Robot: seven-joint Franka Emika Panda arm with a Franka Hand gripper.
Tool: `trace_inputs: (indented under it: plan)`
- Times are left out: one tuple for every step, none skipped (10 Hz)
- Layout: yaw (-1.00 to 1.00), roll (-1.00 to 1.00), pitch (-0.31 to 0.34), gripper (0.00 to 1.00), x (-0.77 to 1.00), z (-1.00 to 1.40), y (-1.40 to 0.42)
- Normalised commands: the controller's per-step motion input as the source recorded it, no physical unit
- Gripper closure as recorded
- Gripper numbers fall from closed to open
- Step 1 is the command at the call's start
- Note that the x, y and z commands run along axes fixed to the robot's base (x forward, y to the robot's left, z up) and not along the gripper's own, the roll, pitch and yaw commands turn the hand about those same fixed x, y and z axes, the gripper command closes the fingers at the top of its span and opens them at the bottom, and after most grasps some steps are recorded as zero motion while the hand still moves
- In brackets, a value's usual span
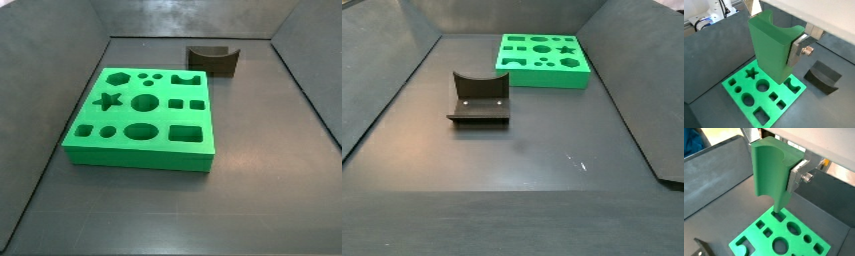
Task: Insert the arch object.
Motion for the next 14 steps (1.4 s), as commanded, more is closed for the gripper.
trace_inputs:
  plan:
    - [-0.03,0.00,0.079,1.00,0.58,-1.00,0.45]
    - [0.00,0.00,0.013,1.00,0.50,-1.00,0.39]
    - [0.00,0.00,0.000,1.00,0.52,-1.00,0.37]
    - [0.00,0.00,0.000,1.00,0.49,-1.00,0.35]
    - [0.00,0.04,0.000,1.00,0.21,-1.00,0.33]
    - [0.00,0.06,-0.023,1.00,-0.04,-1.00,0.44]
    - [0.00,0.00,-0.046,1.00,-0.14,-1.00,0.40]
    - [-0.01,-0.12,-0.066,1.00,-0.01,-0.89,0.17]
    - [-0.04,-0.08,-0.064,1.00,-0.11,-0.76,0.09]
    - [-0.01,-0.11,-0.083,1.00,0.00,-0.78,0.17]
    - [0.00,-0.05,-0.033,1.00,0.27,-0.98,0.32]
    - [0.00,0.00,-0.046,1.00,0.16,-1.00,0.35]
    - [0.00,0.13,0.000,1.00,0.16,-0.87,0.19]
    - [0.00,0.10,0.000,1.00,0.12,-0.75,0.06]
